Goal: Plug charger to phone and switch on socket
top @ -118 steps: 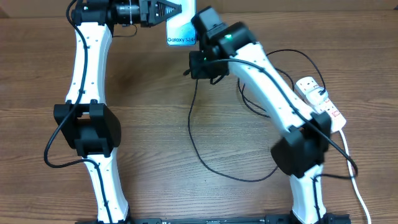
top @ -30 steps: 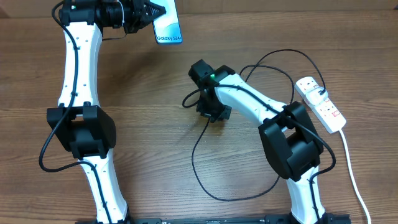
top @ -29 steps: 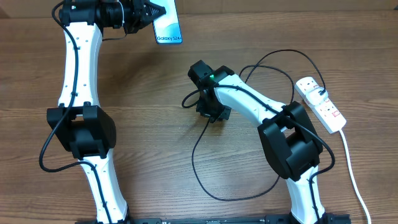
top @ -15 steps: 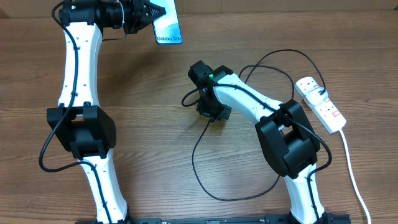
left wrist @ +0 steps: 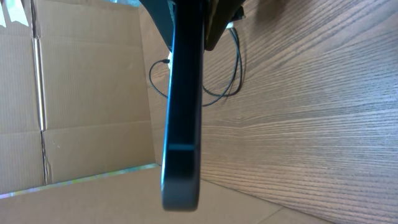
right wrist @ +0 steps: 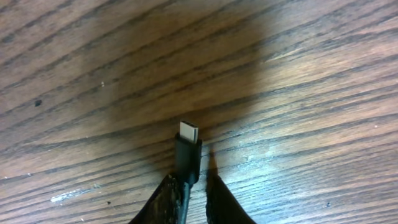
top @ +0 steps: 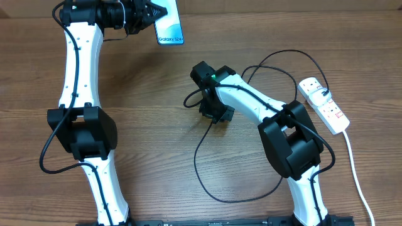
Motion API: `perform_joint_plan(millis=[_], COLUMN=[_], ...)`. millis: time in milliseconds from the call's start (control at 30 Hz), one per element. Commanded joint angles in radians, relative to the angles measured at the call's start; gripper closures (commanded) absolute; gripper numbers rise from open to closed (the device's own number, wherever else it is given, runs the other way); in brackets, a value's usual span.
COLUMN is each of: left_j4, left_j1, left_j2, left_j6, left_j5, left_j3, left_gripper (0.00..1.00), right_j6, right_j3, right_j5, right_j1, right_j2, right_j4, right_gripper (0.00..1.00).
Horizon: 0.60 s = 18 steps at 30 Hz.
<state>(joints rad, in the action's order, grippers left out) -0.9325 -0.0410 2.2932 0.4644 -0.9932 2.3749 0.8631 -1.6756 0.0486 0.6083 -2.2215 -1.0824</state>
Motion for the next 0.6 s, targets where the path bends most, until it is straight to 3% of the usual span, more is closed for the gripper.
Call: perform_joint_plan(millis=[0,100,567], left_j4=[0.005,0.004,0.002], left_j1=[0.007,0.007,0.007], left_j2=[-0.005,-0.005,-0.005], left_j6=[-0.024,-0.024,-0.024], left_j5=[-0.02,-0.02,-0.021], left_j3=[0.008,0.008,0.008], left_gripper=[0.96,0.96,0.96], right_j6=[0.001,0.001,0.001], right_j3=[0.001,0.001,0.0], right_j5=[0.002,0.001,-0.011], right_j1=[-0.006,-0.006,-0.009], right_j2=[-0.051,-0.051,-0.051], right_j4=[-0.005,-0.005,-0.004], right_gripper=[0.87,0.92,0.96])
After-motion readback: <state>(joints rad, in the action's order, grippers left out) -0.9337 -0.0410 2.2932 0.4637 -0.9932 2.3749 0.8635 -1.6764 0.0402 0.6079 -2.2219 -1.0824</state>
